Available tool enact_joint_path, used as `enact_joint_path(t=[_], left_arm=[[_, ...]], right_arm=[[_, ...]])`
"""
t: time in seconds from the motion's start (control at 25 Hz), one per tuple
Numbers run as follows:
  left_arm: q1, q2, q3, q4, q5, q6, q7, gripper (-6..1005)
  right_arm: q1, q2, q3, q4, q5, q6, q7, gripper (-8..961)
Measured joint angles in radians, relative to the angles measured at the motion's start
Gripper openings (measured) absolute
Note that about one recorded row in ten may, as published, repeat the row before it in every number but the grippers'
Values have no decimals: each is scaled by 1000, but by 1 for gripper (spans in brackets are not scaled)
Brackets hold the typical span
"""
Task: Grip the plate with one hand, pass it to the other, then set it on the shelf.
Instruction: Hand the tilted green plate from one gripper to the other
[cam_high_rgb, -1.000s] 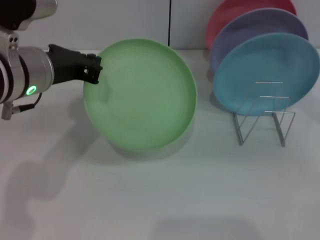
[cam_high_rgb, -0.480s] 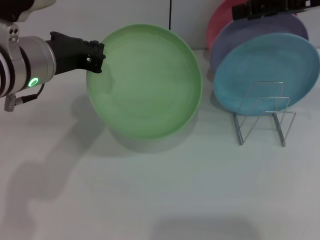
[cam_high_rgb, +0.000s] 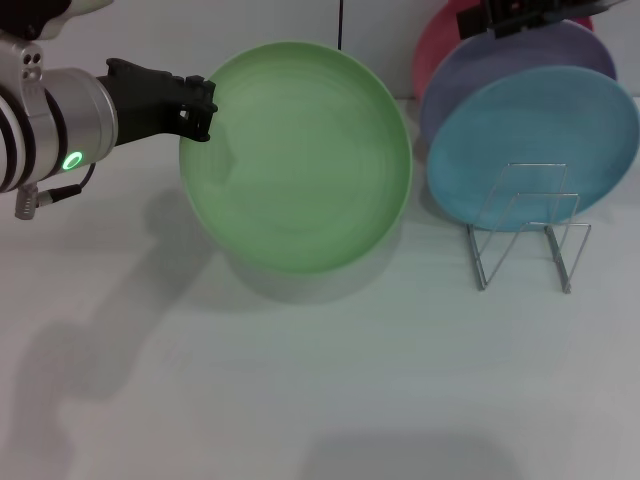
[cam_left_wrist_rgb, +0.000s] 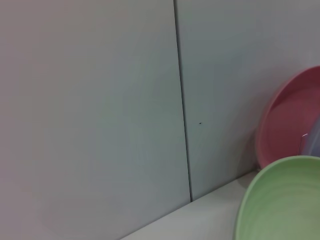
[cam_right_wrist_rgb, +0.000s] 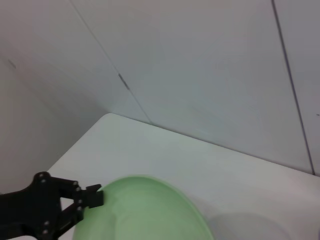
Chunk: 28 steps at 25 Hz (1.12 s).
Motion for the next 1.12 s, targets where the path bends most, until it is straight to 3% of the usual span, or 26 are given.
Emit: enact_joint_path(t=[0.4,1.12], left_arm=[[-1,0,-1,-3,-12,-2,1,38],[-12,1,-1,-3,-27,-1,1,40]], right_arm=[[-7,-4,-80,130,-1,97,-11,694],[15,5,-164,195,2,211,-35,694]])
